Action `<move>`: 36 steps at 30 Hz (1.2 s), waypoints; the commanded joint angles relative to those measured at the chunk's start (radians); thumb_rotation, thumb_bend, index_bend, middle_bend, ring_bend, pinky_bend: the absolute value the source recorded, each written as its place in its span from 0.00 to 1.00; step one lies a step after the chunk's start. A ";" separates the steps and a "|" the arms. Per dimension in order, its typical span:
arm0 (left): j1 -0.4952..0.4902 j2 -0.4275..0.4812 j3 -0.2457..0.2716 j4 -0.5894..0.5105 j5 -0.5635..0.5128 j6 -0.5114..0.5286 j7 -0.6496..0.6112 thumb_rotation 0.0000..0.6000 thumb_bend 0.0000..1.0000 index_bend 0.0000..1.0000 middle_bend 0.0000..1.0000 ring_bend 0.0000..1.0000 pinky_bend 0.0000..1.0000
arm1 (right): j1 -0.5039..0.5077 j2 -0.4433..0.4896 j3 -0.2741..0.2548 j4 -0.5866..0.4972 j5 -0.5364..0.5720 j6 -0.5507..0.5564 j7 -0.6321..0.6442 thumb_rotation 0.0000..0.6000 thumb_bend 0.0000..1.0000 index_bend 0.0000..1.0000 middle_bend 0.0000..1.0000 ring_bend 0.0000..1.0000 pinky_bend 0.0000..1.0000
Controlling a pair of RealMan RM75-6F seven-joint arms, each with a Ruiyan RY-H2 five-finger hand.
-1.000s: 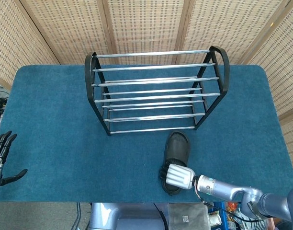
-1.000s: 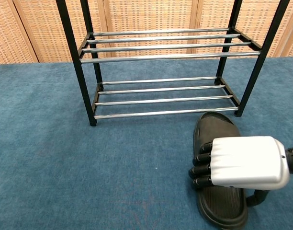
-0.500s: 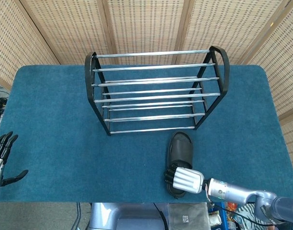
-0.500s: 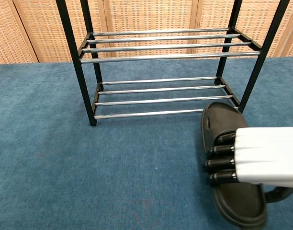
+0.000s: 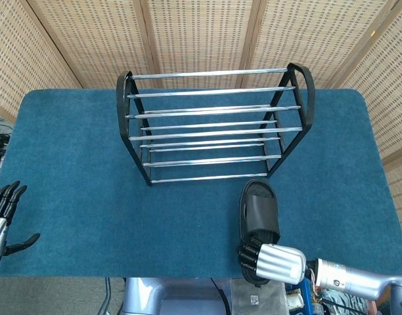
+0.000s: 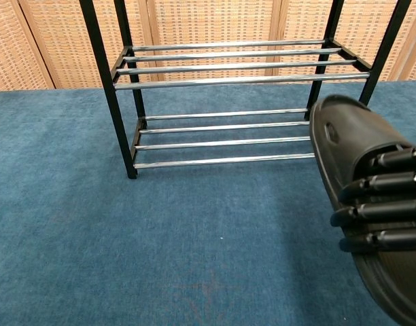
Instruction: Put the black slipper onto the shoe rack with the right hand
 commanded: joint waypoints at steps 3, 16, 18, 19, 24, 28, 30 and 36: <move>-0.003 -0.005 0.000 -0.003 -0.003 -0.008 0.015 1.00 0.17 0.00 0.00 0.00 0.00 | 0.062 0.075 0.056 -0.063 -0.003 -0.035 0.007 1.00 0.50 0.55 0.54 0.37 0.41; -0.015 -0.003 -0.016 -0.001 -0.045 -0.037 0.006 1.00 0.17 0.00 0.00 0.00 0.00 | 0.260 0.137 0.203 0.007 0.121 -0.273 0.164 1.00 0.57 0.55 0.54 0.38 0.41; -0.018 -0.002 -0.018 0.000 -0.051 -0.043 0.004 1.00 0.17 0.00 0.00 0.00 0.00 | 0.279 0.138 0.211 0.023 0.125 -0.298 0.173 1.00 0.58 0.55 0.54 0.38 0.41; -0.019 -0.002 -0.019 0.001 -0.054 -0.046 0.002 1.00 0.17 0.00 0.00 0.00 0.00 | 0.288 0.138 0.215 0.030 0.130 -0.310 0.181 1.00 0.58 0.55 0.54 0.38 0.42; -0.026 0.000 -0.025 0.000 -0.070 -0.062 -0.004 1.00 0.17 0.00 0.00 0.00 0.00 | 0.332 0.129 0.248 0.056 0.158 -0.359 0.198 1.00 0.59 0.55 0.54 0.38 0.42; -0.032 0.003 -0.030 0.000 -0.082 -0.073 -0.010 1.00 0.17 0.00 0.00 0.00 0.00 | 0.368 0.134 0.282 0.070 0.195 -0.409 0.204 1.00 0.59 0.55 0.53 0.38 0.42; -0.034 0.004 -0.031 0.000 -0.085 -0.077 -0.010 1.00 0.17 0.00 0.00 0.00 0.00 | 0.380 0.136 0.294 0.077 0.212 -0.430 0.202 1.00 0.59 0.55 0.53 0.38 0.42; -0.041 0.004 -0.034 0.002 -0.096 -0.092 -0.012 1.00 0.17 0.00 0.00 0.00 0.00 | 0.398 0.124 0.321 0.114 0.275 -0.488 0.183 1.00 0.59 0.55 0.51 0.38 0.42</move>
